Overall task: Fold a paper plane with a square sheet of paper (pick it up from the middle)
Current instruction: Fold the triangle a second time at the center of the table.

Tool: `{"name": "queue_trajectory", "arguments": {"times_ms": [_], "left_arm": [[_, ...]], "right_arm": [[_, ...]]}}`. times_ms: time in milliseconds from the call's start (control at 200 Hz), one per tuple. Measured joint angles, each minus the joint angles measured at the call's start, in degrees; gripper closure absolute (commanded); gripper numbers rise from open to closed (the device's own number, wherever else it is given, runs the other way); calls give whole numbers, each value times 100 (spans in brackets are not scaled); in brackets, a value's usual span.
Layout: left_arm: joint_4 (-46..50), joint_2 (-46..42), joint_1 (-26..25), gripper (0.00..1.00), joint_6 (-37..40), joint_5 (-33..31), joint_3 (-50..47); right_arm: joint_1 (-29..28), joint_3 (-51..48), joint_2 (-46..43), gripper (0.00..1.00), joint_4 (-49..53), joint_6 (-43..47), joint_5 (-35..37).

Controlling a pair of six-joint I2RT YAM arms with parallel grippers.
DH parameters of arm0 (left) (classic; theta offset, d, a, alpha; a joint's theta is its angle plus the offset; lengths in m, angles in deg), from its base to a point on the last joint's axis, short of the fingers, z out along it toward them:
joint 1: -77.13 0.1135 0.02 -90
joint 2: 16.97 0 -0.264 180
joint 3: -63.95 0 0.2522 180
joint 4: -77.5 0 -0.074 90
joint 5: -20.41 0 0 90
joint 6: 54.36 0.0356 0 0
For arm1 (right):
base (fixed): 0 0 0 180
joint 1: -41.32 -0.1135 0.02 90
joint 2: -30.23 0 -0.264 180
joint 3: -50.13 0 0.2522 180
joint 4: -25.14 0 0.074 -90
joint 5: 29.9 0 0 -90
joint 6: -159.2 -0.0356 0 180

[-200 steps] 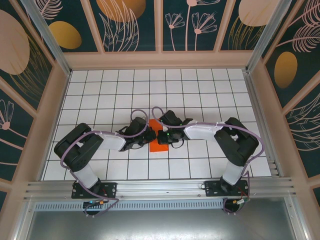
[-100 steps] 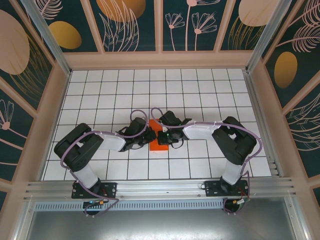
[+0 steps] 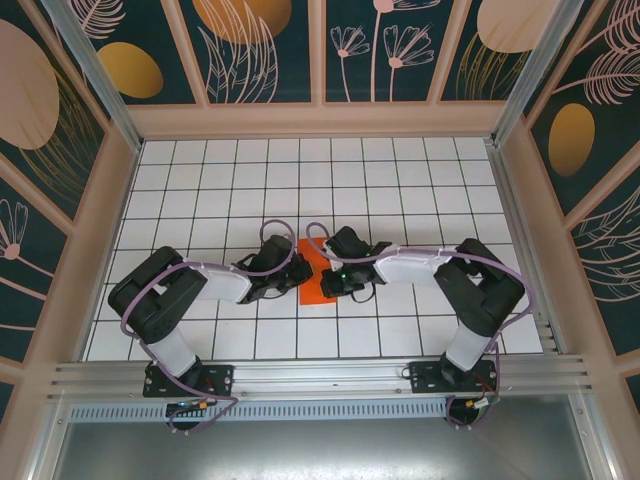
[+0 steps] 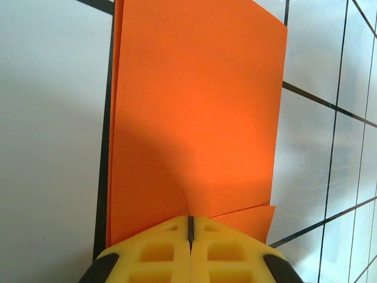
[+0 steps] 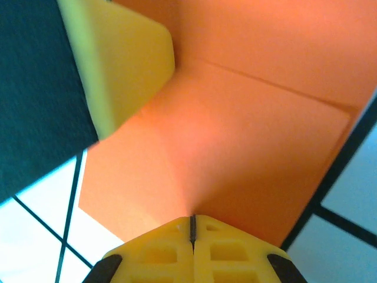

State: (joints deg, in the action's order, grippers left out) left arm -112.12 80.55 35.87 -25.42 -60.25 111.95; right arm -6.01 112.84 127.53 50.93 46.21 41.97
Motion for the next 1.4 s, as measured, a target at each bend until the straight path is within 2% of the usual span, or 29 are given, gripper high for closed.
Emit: {"name": "queue_trajectory", "arguments": {"times_ms": [435, 630, 776, 911, 1171, 1401], "left_arm": [[-2, 0, -2, 100, -9, -13, -2], [-11, -2, -2, 100, -9, -9, -2], [-46, -2, -2, 100, -24, 15, -17], [-55, 0, 0, 100, -52, 39, -20], [-68, -11, 0, 100, -55, 52, -28], [-39, -20, 0, 100, -22, 55, -7]], "right_arm": [[85, -590, -619, 100, 267, 17, -28], [160, -503, -896, 100, 778, 15, 162], [393, -160, -1001, 100, 675, -26, 225], [448, 35, -907, 100, 334, -125, 92], [411, 162, -70, 100, -57, -236, -166], [413, -164, -46, 100, -229, -289, -212]]}}
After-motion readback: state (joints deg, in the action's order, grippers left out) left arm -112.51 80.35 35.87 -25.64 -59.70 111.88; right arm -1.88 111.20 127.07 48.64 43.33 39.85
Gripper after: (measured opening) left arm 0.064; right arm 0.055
